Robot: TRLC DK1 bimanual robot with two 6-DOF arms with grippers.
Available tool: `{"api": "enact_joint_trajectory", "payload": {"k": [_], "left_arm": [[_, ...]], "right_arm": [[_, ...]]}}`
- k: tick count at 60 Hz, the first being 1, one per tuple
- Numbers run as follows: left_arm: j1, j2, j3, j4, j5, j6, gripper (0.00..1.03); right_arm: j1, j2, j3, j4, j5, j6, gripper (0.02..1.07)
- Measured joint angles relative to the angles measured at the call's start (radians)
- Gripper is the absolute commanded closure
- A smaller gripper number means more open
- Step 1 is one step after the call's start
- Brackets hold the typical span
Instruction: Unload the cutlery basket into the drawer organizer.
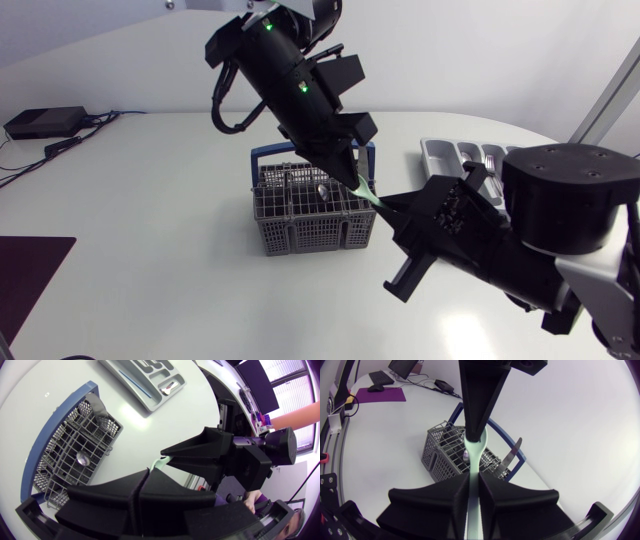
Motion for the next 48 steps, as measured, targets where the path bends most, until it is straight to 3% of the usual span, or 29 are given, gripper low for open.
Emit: {"api": "enact_joint_trajectory", "payload": {"k": [6, 14, 15, 16, 21, 25, 33, 48], "left_arm": [[0.000, 0.000, 0.000, -0.004, 0.000, 0.000, 0.77], [0.000, 0.000, 0.000, -0.007, 0.001, 0.000, 0.38], [0.000, 0.000, 0.000, -0.007, 0.001, 0.000, 0.27], [0.000, 0.000, 0.002, -0.008, 0.001, 0.000, 0.22], [0.003, 0.000, 0.014, -0.007, 0.001, 0.000, 0.11], [0.011, 0.000, 0.032, -0.006, 0.001, 0.000, 0.07], [0.048, 0.000, 0.072, -0.003, 0.004, 0.000, 0.07], [0.116, 0.000, 0.082, 0.002, -0.018, 0.001, 0.07]], "right_arm": [[0.000, 0.000, 0.000, 0.000, 0.002, 0.000, 1.01], [0.000, 0.000, 0.000, -0.004, -0.003, -0.002, 1.01], [0.000, 0.000, 0.000, -0.005, -0.003, -0.005, 1.01], [0.000, 0.000, 0.000, -0.007, -0.003, -0.006, 1.01], [0.001, -0.010, 0.000, -0.026, -0.011, -0.017, 1.01], [0.000, -0.027, 0.000, -0.037, -0.023, -0.021, 1.01], [-0.031, -0.090, -0.016, -0.076, -0.077, -0.032, 1.01], [-0.341, -0.190, -0.045, -0.186, -0.375, -0.121, 1.01]]}}
